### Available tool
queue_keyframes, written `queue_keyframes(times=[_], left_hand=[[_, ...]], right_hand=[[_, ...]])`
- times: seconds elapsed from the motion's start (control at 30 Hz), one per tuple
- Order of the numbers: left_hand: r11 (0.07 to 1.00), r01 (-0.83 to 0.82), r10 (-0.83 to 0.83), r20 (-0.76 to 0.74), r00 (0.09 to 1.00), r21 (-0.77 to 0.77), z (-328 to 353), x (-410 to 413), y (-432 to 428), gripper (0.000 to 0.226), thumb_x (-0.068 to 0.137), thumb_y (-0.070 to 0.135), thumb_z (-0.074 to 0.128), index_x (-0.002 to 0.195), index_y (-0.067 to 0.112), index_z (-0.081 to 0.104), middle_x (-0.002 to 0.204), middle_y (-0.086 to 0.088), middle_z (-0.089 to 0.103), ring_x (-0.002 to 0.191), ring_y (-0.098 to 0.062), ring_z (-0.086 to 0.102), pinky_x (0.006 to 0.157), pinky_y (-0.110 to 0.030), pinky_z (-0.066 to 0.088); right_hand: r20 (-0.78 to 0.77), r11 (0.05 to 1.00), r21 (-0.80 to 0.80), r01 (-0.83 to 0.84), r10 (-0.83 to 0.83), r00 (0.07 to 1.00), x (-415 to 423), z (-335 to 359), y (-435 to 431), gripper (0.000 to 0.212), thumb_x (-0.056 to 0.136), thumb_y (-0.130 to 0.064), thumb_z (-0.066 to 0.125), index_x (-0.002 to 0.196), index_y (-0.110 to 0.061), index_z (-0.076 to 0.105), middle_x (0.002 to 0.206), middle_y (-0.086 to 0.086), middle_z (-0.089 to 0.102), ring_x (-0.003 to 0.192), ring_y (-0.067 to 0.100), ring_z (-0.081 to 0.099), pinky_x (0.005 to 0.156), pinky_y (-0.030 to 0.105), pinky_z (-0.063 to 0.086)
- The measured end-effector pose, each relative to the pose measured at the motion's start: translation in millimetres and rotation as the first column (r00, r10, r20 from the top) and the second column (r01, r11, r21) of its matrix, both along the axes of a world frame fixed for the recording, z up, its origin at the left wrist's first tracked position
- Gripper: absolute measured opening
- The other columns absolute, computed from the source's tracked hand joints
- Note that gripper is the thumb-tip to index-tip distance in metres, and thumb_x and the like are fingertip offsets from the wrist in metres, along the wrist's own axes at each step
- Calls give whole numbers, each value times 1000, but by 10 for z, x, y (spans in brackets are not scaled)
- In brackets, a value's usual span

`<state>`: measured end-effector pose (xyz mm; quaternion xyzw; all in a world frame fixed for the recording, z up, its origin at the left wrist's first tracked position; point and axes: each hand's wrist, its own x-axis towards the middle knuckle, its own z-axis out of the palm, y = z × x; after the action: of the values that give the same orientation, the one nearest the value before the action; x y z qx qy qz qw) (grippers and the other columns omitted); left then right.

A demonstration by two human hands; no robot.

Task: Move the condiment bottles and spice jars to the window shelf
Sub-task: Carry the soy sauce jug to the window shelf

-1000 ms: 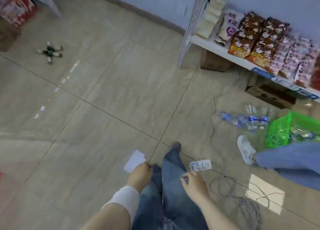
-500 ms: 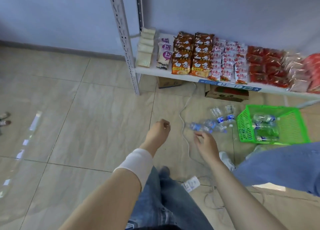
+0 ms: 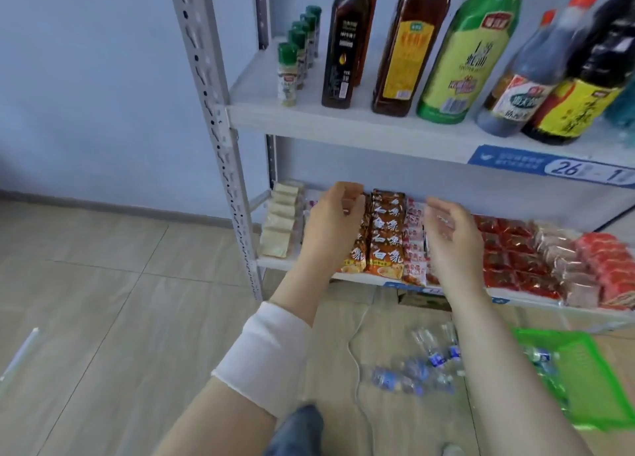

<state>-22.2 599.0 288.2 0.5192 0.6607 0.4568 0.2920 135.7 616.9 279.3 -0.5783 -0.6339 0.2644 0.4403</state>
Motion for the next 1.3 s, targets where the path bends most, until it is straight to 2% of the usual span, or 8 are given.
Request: queue_keyframes(times=[0.13, 0.27, 0.43, 0.6, 0.73, 1.0, 1.13, 1.3], left_hand=[[994, 20, -19, -10, 1000, 104, 243, -55, 355, 27, 97, 23, 44, 122, 19, 53, 122, 4, 59, 98, 0, 50, 79, -11, 39], [987, 53, -66, 76, 995, 154, 334, 78, 654, 25, 96, 19, 46, 119, 16, 54, 122, 2, 59, 102, -4, 53, 83, -13, 44], [977, 121, -138, 93, 986, 176, 371, 418, 943, 25, 96, 19, 46, 119, 17, 54, 120, 4, 60, 99, -1, 51, 68, 5, 36], [957, 222, -248, 126, 961, 189, 399, 951, 1279, 23, 94, 18, 49, 117, 18, 54, 117, 5, 61, 101, -2, 53, 76, -2, 38], [927, 320, -342, 97, 935, 194, 425, 1522, 1617, 28, 93, 21, 52, 121, 17, 52, 120, 2, 60, 109, -8, 54, 89, -21, 45], [921, 341, -355, 47, 934, 190, 470, 2552, 2363, 57, 90, 21, 57, 141, 19, 31, 139, 1, 41, 124, -10, 42, 100, -25, 38], [942, 272, -275, -10, 961, 196, 416, 2817, 2599, 64, 89, 19, 59, 144, 15, 25, 148, -3, 30, 137, -16, 26, 104, -18, 27], [968, 215, -217, -4, 976, 132, 282, 2980, 2710, 75, 89, 23, 59, 147, 16, 12, 152, 3, 21, 139, -8, 16, 99, -6, 15]], right_hand=[[-71, 998, 58, 27, -23, 997, -30, 293, 333, 24, 95, -23, 50, 118, -20, 58, 117, -8, 55, 104, 1, 49, 80, -2, 34], [-122, 993, 100, 61, -48, 991, 60, 443, 572, 23, 95, -22, 50, 117, -19, 57, 122, -9, 56, 112, 1, 48, 86, 4, 35], [-153, 983, 134, 122, -101, 983, 339, 567, 843, 18, 95, -20, 51, 112, -22, 57, 121, -8, 58, 111, 2, 50, 81, -3, 37], [-203, 968, 168, 184, -149, 968, 832, 691, 1180, 20, 93, -23, 55, 113, -22, 55, 119, -8, 59, 108, -5, 51, 79, -2, 38], [-258, 943, 199, 267, -212, 943, 1391, 817, 1588, 32, 90, -25, 60, 119, -14, 54, 122, -2, 59, 111, 3, 54, 77, -1, 39], [-290, 950, 150, 272, -221, 931, 2349, 1087, 2562, 57, 83, -28, 68, 133, -22, 40, 133, -1, 49, 122, 9, 47, 79, 0, 39], [-249, 991, 76, 113, -91, 964, 2512, 1039, 2955, 97, 67, -40, 79, 145, -21, 24, 146, 1, 37, 133, 9, 35, 108, 31, 34], [-216, 998, -10, -59, 55, 975, 2629, 944, 3285, 133, 40, -66, 80, 148, -26, 15, 147, -2, 38, 134, 12, 38, 110, 46, 34]])
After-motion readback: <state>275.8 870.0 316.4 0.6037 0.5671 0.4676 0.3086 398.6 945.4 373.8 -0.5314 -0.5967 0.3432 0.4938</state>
